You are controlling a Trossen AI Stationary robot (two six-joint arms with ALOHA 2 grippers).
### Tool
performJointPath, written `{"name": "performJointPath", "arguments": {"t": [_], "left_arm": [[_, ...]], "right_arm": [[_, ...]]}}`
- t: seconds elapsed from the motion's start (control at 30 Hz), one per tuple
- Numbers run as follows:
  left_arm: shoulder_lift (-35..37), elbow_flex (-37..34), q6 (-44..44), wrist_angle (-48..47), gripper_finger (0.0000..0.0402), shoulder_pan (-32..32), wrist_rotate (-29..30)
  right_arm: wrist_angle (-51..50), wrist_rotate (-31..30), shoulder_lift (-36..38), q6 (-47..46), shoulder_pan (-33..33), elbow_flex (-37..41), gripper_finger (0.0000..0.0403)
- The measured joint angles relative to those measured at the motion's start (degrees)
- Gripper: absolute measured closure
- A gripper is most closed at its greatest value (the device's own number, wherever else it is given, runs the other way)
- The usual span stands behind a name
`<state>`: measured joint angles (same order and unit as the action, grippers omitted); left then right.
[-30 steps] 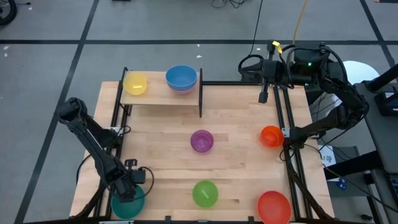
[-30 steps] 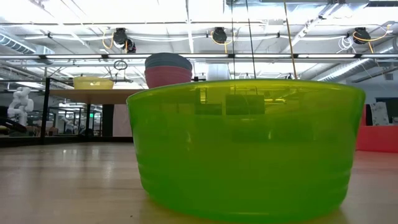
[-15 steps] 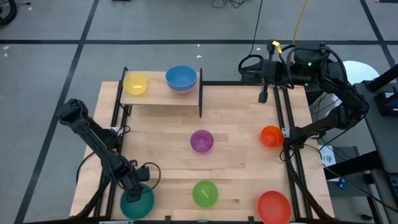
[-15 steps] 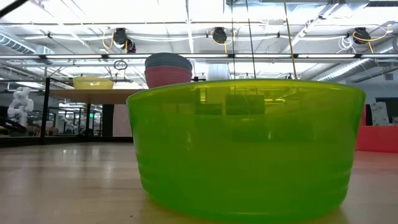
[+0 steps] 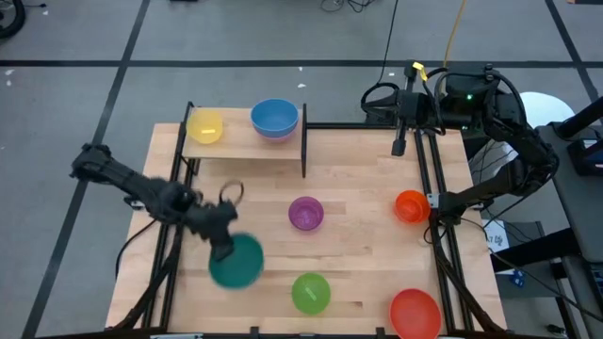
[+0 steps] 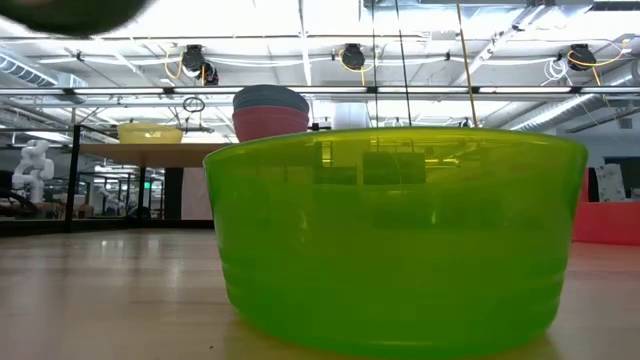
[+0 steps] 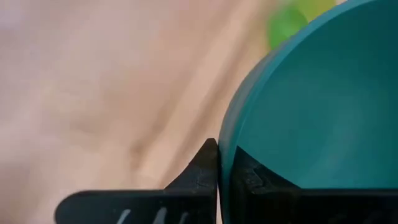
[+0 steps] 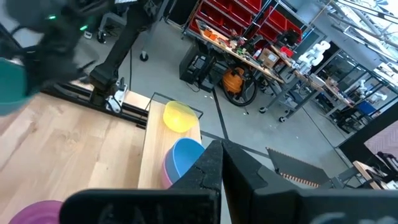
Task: Place and stack bowls onto a shelf
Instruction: Stack the green bowl on the blue bowl on the shelf
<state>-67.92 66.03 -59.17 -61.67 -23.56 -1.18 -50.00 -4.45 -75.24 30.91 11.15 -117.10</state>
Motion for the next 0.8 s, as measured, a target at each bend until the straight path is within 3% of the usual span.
{"name": "performJointPath", "arguments": {"t": [0.17,0.37,0.6,0.8], "left_arm": [[-1.3,12.9,4.9,-12.1,0.0397,10.3,3.5],[-3.6,26.8,16.0,-19.9,0.0397,22.5,4.8],[-8.1,37.5,35.5,-21.3,0.0397,38.0,5.0],[-13.7,47.0,41.3,-21.4,0.0397,52.0,0.5]], "right_arm": [[0.0,0.0,0.0,2.2,0.0,0.0,0.0403],[0.0,0.0,0.0,2.8,0.0,0.0,0.0403],[0.0,0.0,0.0,2.8,0.0,0.0,0.0403],[0.0,-0.1,0.0,2.8,0.0,0.0,0.0403]]}}
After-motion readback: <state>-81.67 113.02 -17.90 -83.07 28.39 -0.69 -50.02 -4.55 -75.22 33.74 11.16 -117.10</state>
